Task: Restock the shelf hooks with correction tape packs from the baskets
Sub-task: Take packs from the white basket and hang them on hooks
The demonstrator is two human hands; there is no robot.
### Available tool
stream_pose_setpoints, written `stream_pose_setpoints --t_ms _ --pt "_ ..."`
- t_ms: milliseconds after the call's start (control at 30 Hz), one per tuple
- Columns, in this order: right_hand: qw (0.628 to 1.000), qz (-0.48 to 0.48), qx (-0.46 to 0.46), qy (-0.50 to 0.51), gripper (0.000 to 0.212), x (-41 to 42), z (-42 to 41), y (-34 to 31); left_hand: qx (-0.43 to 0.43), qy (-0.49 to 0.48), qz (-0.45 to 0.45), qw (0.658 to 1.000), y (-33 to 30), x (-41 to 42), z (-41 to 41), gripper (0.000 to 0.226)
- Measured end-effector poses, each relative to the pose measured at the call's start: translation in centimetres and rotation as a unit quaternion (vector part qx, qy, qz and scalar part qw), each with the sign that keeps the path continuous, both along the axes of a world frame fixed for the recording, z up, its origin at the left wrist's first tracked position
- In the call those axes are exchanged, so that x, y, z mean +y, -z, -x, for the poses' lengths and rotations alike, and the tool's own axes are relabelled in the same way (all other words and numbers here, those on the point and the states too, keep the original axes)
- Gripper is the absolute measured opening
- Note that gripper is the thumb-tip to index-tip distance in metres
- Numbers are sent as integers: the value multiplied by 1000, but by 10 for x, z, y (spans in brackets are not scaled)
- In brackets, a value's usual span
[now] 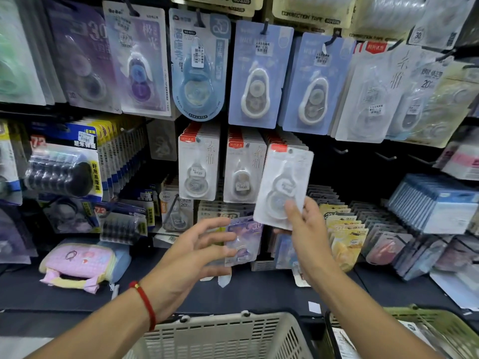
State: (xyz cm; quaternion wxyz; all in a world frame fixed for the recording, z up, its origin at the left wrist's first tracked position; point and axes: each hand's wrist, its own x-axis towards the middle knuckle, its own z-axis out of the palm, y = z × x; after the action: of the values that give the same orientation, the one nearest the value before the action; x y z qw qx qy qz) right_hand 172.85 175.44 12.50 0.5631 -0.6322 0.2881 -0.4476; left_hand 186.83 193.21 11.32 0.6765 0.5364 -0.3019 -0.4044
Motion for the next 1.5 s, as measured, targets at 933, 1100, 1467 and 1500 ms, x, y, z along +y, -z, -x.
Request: stream_pose_setpoints --t_ms 933,1100,1467,1500 --pt "767 450 454 59 75 -54 -17 -5 -723 -38 -179 666 -37 -107 -20 80" --pt "808 419 411 46 52 -46 3 4 -719 -54 -164 673 -19 -80 -11 67" --pt "750 161 627 -136 82 12 109 183 -528 -57 -518 671 168 123 11 68" --pt "762 126 623 -126 86 21 117 196 -500 -59 -554 663 184 142 15 75"
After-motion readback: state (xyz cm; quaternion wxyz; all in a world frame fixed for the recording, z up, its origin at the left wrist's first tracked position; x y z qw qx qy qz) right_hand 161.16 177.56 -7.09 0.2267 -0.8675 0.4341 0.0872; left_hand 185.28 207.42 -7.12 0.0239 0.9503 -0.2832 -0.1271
